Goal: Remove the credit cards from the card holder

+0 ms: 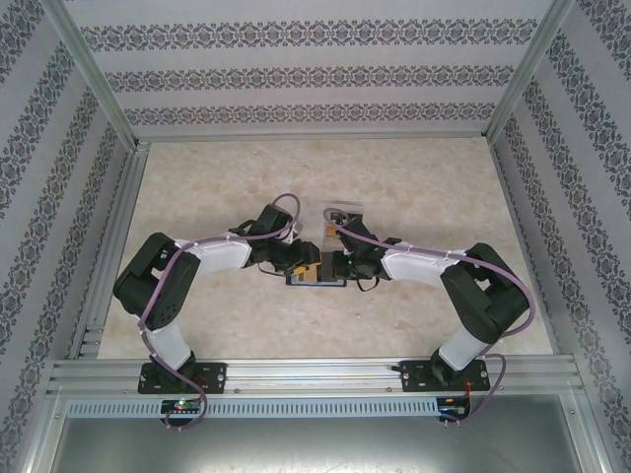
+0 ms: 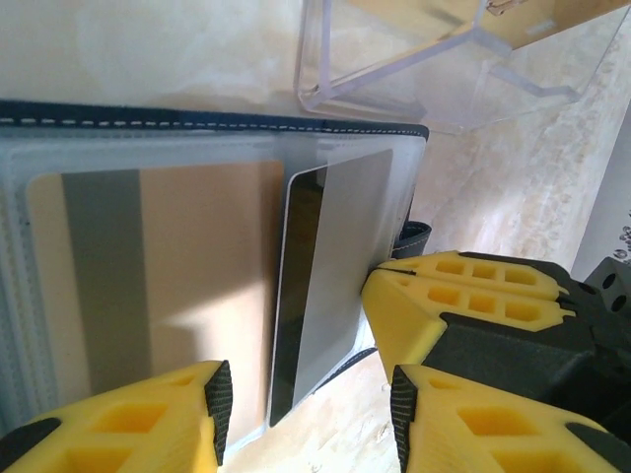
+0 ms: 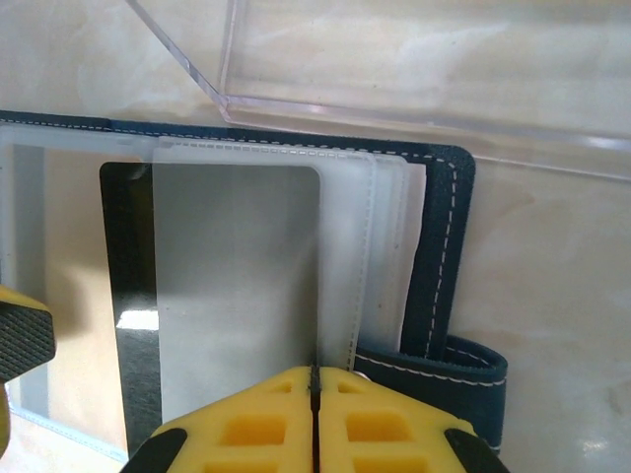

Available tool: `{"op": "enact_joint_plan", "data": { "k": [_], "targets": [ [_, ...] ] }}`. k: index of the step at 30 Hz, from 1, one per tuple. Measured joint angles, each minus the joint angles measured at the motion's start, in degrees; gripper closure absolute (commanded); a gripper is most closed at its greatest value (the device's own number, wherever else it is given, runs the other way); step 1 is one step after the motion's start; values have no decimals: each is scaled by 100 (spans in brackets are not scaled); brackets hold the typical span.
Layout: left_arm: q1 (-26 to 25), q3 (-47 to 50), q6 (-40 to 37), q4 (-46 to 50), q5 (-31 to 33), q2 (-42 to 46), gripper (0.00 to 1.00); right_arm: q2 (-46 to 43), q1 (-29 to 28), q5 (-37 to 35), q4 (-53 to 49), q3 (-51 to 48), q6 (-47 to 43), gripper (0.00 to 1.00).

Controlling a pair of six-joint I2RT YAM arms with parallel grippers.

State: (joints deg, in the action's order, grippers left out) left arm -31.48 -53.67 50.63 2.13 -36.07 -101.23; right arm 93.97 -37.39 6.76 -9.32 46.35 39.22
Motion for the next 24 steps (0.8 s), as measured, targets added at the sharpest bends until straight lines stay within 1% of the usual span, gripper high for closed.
{"op": "enact_joint_plan", "data": {
  "k": [5,8,11,13,22,24],
  "targets": [
    [0,-28,0,0,-35,-96,53,48,-28,44,68,9,0,91],
    [0,-50,15,2,-42,-151,64,90,-39,50,83,33,2,90],
    [0,-74,24,-2,-79,-208,67,109,-39,68,92,46,2,90],
    [0,-74,39,0,-96,-232,72,114,-39,72,96,46,2,90],
    [0,-105,68,-26,-177,-363,75,146,-39,90,101,79,2,90],
    [0,-111,87,-55,-192,-387,83,151,-39,90,101,81,2,89]
  ]
}}
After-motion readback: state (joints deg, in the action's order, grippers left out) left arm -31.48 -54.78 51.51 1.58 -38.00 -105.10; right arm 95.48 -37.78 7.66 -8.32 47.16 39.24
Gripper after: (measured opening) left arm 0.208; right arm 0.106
